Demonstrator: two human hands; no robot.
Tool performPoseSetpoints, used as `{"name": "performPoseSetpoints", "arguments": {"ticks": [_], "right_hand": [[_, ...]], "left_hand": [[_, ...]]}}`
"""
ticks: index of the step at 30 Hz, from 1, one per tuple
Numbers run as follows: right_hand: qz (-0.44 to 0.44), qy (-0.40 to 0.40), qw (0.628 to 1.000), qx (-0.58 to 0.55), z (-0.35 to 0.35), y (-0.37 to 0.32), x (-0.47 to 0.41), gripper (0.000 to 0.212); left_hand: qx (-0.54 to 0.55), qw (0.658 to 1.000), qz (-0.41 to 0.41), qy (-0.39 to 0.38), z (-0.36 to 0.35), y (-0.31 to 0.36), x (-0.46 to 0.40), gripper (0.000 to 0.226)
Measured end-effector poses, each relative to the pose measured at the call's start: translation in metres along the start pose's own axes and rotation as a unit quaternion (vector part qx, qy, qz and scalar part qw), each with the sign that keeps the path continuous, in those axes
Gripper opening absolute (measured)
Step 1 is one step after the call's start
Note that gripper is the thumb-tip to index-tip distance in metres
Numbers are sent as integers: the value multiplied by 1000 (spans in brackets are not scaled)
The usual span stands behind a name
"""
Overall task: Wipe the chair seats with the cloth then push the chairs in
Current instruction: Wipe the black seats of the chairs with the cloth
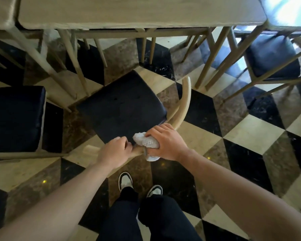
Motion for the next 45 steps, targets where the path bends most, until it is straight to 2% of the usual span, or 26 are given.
{"name": "performPoseSetpoints", "arguments": {"ticks": [4, 7, 13, 17, 21, 25, 28, 31, 35, 38, 40, 42, 45], "right_hand": [[-45, 28, 997, -56, 37, 57, -18, 30], [-92, 65, 993, -44, 68, 111, -29, 32], [-43, 21, 999, -20, 105, 194, -99, 39], [-35, 33, 996, -78, 101, 201, -122, 37], [7, 63, 990, -126, 94, 195, -78, 38], [92, 24, 978, -184, 68, 167, -24, 41], [122, -36, 978, -165, 71, 172, -23, 47], [66, -63, 989, -117, 95, 191, -59, 39], [-34, -37, 997, -64, 113, 204, -108, 30], [-210, 19, 973, -97, 113, 203, -133, 24], [-311, 32, 948, -61, 112, 200, -144, 35], [-321, 6, 947, 25, 105, 186, -151, 41], [-208, -111, 946, 224, 85, 158, -158, 47]], "left_hand": [[1, 999, 15, -29, -5, -7, -14, 27], [-11, 1000, 19, -19, -9, -5, -17, 26], [20, 995, 85, 38, -15, -1, -18, 15], [31, 988, 133, 70, -14, 1, -16, 8], [21, 984, 144, 100, -15, 2, -17, 8], [11, 985, 130, 109, -15, 6, -11, 9], [3, 988, 128, 90, -11, 7, -9, 9], [37, 988, 132, 75, -9, 6, -9, 9], [173, 968, 155, 95, -4, 7, -10, 17], [204, 957, 170, 117, 2, 5, -11, 22], [201, 957, 172, 116, 7, 4, -16, 20], [216, 954, 173, 116, 11, 1, -21, 17], [252, 942, 181, 128, 19, -4, -31, 15]]}}
Point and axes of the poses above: each hand's wrist, its own x-axis away from the middle knuckle, its own z-axis out of the back of the hand, y = z × x, the point moved 3 cm from there along -x, towards the middle knuckle, and after that the axes turned 2 degrees about -y, right-handed, at the moved point
